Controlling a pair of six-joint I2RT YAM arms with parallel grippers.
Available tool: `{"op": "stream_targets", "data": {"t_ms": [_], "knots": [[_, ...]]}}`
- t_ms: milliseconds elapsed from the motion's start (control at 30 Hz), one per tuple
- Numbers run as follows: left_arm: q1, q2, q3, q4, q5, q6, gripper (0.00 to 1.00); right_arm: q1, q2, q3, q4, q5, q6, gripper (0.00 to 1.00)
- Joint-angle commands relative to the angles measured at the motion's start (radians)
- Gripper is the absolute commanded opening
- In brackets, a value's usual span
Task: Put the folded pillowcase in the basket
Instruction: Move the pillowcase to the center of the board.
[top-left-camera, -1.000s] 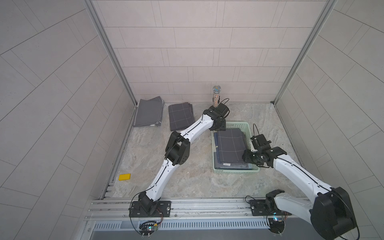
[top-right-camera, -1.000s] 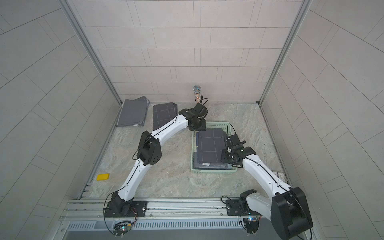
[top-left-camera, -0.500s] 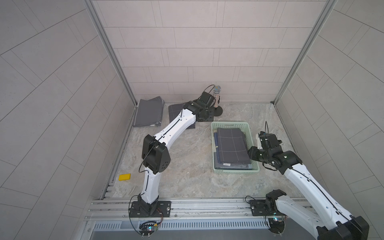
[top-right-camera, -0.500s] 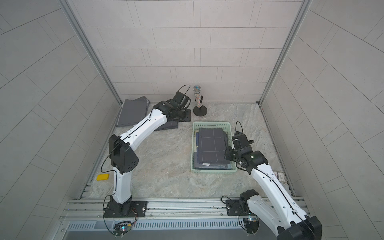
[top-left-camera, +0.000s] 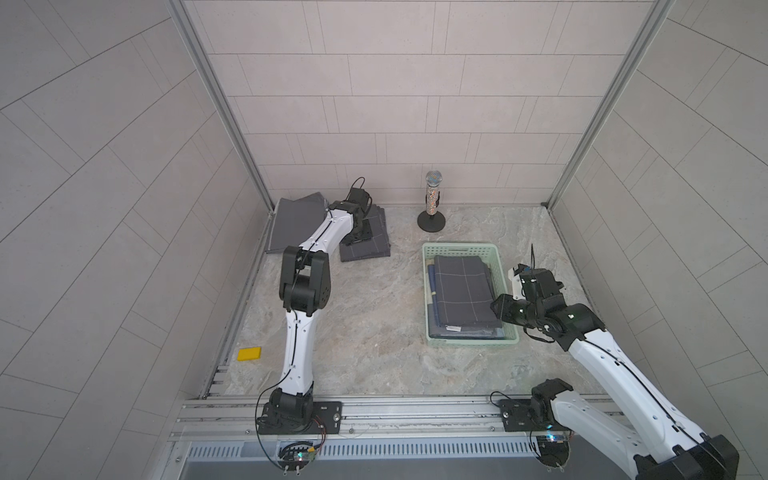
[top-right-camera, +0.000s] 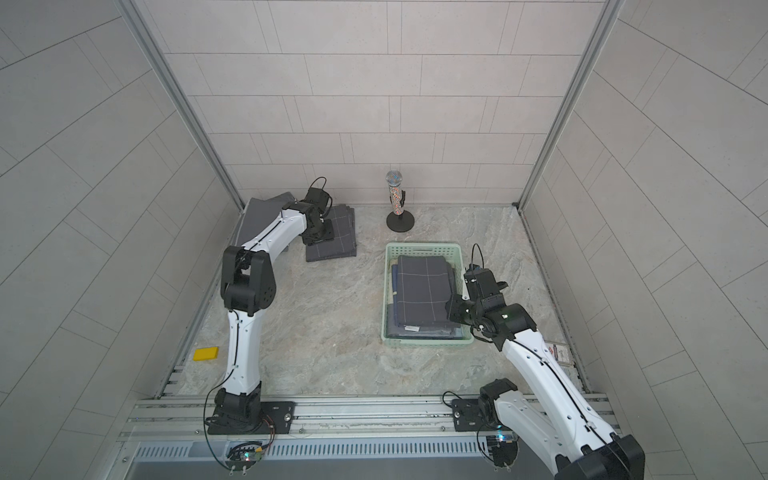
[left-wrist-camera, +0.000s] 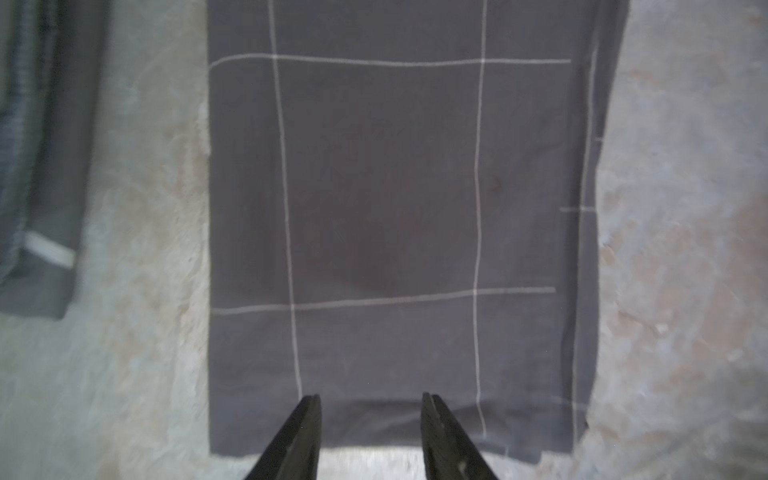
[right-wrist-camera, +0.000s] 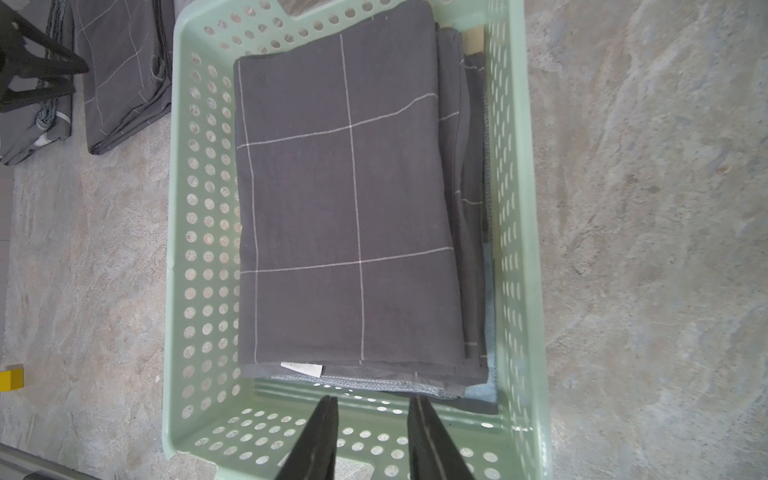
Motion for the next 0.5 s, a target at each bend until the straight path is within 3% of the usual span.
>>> {"op": "stream_targets", "data": {"t_ms": [0, 133, 233, 300, 467], "knots": [[-0.004, 0.145, 0.235, -0.226, 0.012, 0.031, 0.46, 0.0, 0.014, 0.016, 0.016, -0.005, -0.014, 0.32], [-0.005, 0.281, 0.441, -0.424, 0.015, 0.014, 0.43, 0.0, 0.012, 0.025, 0.017, -0.006, -0.012, 0.32], [-0.011, 0.238, 0.367, -0.465, 0.012, -0.014, 0.38, 0.0, -0.008, 0.035, 0.007, -0.008, -0.007, 0.32], [-0.019, 0.131, 0.203, -0.413, 0.014, -0.041, 0.36, 0.0, -0.023, 0.046, -0.003, -0.009, -0.004, 0.32], [-0.022, -0.238, -0.433, -0.091, 0.149, -0.158, 0.34, 0.0, -0.057, 0.083, -0.018, -0.024, 0.01, 0.32]]}}
